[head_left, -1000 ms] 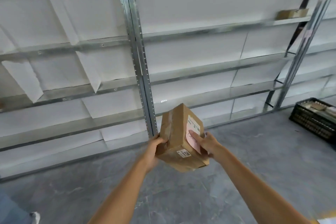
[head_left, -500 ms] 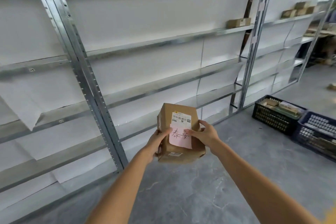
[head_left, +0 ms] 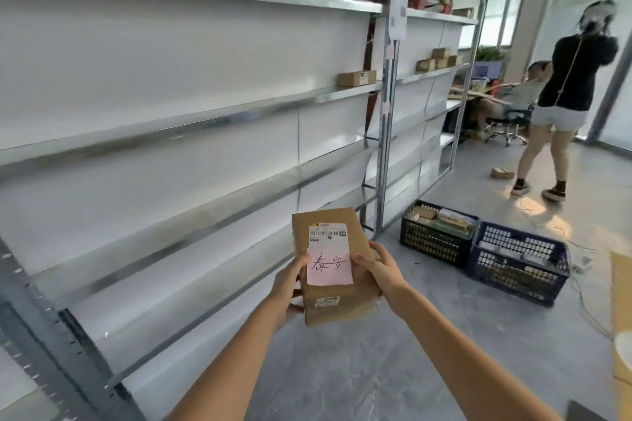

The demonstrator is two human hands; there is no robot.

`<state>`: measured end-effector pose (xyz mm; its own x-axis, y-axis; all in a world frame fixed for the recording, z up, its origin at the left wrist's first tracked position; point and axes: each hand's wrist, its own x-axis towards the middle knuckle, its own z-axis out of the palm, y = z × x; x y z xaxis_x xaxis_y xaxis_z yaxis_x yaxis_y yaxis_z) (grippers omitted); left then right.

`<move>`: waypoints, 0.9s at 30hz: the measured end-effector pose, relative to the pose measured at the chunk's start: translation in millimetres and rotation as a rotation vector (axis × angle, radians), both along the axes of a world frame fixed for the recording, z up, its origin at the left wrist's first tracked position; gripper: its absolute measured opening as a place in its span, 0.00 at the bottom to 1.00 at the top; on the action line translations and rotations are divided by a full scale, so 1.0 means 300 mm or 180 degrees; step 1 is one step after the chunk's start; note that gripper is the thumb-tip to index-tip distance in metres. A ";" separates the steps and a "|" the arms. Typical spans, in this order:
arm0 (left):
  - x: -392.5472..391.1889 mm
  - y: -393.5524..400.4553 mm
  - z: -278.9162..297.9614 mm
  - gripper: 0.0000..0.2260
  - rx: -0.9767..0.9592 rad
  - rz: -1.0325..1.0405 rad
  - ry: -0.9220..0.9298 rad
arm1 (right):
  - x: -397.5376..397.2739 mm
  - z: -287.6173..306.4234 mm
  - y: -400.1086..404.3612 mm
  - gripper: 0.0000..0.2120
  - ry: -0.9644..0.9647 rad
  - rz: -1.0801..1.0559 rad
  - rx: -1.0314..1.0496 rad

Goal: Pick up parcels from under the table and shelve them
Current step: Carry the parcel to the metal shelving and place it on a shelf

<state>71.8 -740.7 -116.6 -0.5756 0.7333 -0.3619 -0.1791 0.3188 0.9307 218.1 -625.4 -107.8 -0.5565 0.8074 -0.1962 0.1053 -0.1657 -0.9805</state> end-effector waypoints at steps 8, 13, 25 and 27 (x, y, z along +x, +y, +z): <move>-0.173 0.448 0.072 0.18 0.0081 -0.0635 0.0242 | -0.117 0.038 0.330 0.23 -0.0091 -0.0452 0.0048; -0.202 0.712 0.079 0.16 0.0109 -0.0911 0.0202 | -0.123 0.009 0.537 0.25 -0.0083 -0.0809 -0.0040; -0.219 1.508 0.059 0.17 0.0193 -0.1418 0.0291 | -0.100 -0.013 1.258 0.27 0.0039 -0.1099 0.0052; -0.221 1.638 0.071 0.17 0.0167 -0.1403 0.0263 | -0.093 -0.011 1.392 0.29 0.0068 -0.1053 0.0033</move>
<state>5.3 -249.2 -95.2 -0.2296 0.9310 -0.2836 0.0389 0.2999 0.9532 190.3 -207.8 -111.2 -0.2678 0.9468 -0.1783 0.0270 -0.1776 -0.9837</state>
